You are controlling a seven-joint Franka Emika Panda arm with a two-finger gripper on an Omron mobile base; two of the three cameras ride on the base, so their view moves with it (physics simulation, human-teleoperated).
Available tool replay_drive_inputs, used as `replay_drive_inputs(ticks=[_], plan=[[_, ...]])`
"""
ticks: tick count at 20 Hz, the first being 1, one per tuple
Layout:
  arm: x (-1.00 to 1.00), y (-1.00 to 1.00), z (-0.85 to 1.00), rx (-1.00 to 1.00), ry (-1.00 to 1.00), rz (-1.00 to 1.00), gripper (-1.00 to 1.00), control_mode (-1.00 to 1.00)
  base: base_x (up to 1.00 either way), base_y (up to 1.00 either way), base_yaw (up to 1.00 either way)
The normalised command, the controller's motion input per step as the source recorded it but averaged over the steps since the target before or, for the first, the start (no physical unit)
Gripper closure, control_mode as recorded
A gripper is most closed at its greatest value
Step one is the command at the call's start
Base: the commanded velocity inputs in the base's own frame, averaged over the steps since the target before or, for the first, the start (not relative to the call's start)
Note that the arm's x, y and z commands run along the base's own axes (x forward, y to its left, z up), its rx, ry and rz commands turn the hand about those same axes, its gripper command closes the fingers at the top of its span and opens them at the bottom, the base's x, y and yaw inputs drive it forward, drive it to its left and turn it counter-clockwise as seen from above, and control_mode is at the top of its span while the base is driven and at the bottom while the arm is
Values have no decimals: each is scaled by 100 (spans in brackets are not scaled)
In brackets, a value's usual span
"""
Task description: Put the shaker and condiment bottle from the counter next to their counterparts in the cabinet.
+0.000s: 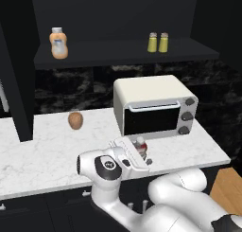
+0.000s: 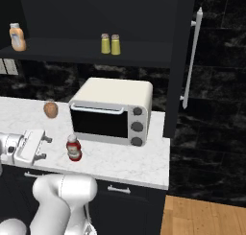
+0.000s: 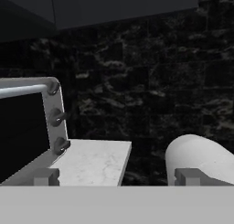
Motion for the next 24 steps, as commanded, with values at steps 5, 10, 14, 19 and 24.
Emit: replay_drive_inputs(ticks=[5, 10, 14, 19, 24], plan=[[22, 0, -8, 3, 1, 2, -100, -100, 0, 0, 0], [25, 0, -11, 3, 2, 1, -100, -100, 0, 0, 0], [15, 0, -15, 1, 2, 1, -100, -100, 0, 0, 0], [4, 0, -12, 0, 1, 2, -100, -100, 0, 0, 0], [1, 0, -7, 0, 0, 1, -100, -100, 0, 0, 0]])
